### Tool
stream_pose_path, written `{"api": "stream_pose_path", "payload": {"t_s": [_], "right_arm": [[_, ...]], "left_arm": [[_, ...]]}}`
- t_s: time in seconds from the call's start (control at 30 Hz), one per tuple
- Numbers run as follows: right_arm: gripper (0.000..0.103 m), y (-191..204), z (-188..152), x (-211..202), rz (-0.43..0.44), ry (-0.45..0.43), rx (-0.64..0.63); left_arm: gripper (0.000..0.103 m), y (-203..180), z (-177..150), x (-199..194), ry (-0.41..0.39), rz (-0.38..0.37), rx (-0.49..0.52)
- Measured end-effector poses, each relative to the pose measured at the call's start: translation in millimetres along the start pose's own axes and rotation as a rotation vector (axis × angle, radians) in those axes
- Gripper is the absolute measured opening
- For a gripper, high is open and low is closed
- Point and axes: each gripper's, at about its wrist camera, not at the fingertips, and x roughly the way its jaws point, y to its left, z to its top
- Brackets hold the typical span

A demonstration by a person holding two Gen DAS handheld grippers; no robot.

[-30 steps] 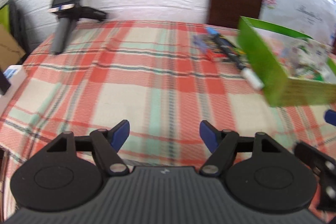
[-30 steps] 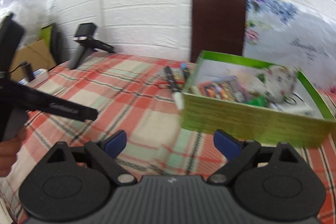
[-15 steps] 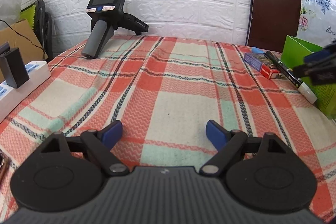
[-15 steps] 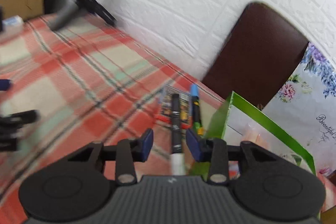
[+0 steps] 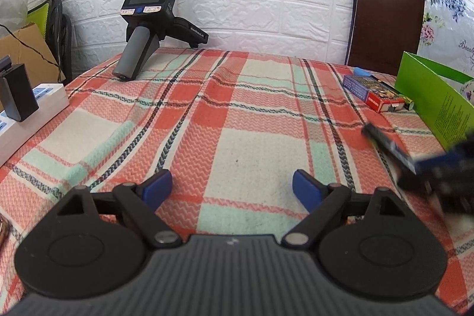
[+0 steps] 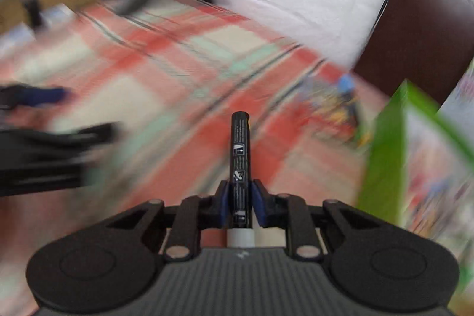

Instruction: Organize objects

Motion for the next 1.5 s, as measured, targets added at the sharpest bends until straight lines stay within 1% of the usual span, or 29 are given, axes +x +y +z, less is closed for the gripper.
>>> {"api": "stream_pose_path", "payload": {"t_s": [0.07,0.1,0.13,0.17,0.27,0.37,0.4,0.47,0.53,0.6,0.67,0.7,0.73,0.77,0.8,0.83,0.87,0.93,1.0,1.1,1.2,1.27,1.33,1.43,1.5], "right_arm": [[0.021,5,-18,-13,0.059,-0.025,0.068],[0.025,4,-27,-20,0.081,-0.044,0.094],[0.037,3,-36,-26,0.084,-0.064,0.112],[0.044,5,-41,-32,0.069,-0.080,0.117],[0.044,7,-57,-44,0.041,-0.094,0.100],[0.044,4,-63,-53,0.045,-0.106,0.110],[0.044,3,-65,-54,0.046,-0.109,0.116],[0.045,-1,-66,-48,0.051,-0.114,0.126],[0.045,-4,-65,-46,0.055,-0.116,0.129],[0.045,-2,-65,-46,0.054,-0.120,0.127],[0.044,-3,-68,-45,0.059,-0.129,0.121],[0.044,-3,-69,-45,0.060,-0.133,0.115],[0.040,-3,-71,-46,0.054,-0.138,0.106],[0.029,-2,-71,-46,0.044,-0.141,0.093],[0.021,-3,-72,-47,0.049,-0.143,0.085],[0.020,-5,-72,-47,0.057,-0.144,0.094],[0.020,-6,-73,-48,0.064,-0.147,0.108],[0.020,-10,-74,-51,0.067,-0.159,0.148],[0.020,-18,-76,-59,0.077,-0.190,0.188],[0.020,-27,-74,-84,0.051,-0.289,0.202],[0.020,-39,-70,-107,-0.032,-0.403,0.192],[0.020,-50,-67,-117,-0.099,-0.462,0.190],[0.020,-67,-64,-122,-0.145,-0.493,0.204],[0.020,-98,-58,-122,-0.196,-0.517,0.255],[0.021,-120,-52,-113,-0.254,-0.531,0.285]], "left_arm": [[0.091,-1,0,0,0.001,0.003,0.002],[0.091,-1,0,0,0.002,0.004,0.005],[0.091,-1,0,0,0.003,0.003,0.007],[0.092,-1,0,0,0.005,0.001,0.008],[0.093,1,3,1,0.028,-0.014,0.011],[0.092,-2,7,-7,0.088,-0.011,0.001],[0.091,-2,9,-12,0.110,-0.038,-0.027],[0.089,-5,14,-23,0.158,-0.142,-0.089],[0.088,-16,19,-29,0.225,-0.233,-0.117],[0.087,-33,23,-28,0.309,-0.313,-0.124],[0.084,-51,23,-21,0.390,-0.363,-0.128],[0.084,-60,23,-19,0.406,-0.366,-0.121],[0.080,-69,23,-20,0.404,-0.354,-0.097],[0.066,-80,22,-19,0.407,-0.349,-0.061],[0.058,-89,22,-19,0.404,-0.342,-0.023],[0.041,-96,22,-19,0.403,-0.358,0.000],[0.032,-101,22,-19,0.410,-0.381,0.005],[0.031,-105,24,-17,0.412,-0.377,0.001],[0.030,-106,29,-23,0.400,-0.395,-0.012],[0.030,-112,51,-39,0.329,-0.440,-0.006],[0.028,-130,79,-56,0.235,-0.478,0.033],[0.028,-149,96,-59,0.190,-0.506,0.071],[0.027,-170,109,-56,0.165,-0.525,0.106],[0.026,-200,125,-42,0.140,-0.548,0.139],[0.029,-220,132,-29,0.130,-0.550,0.171]]}}
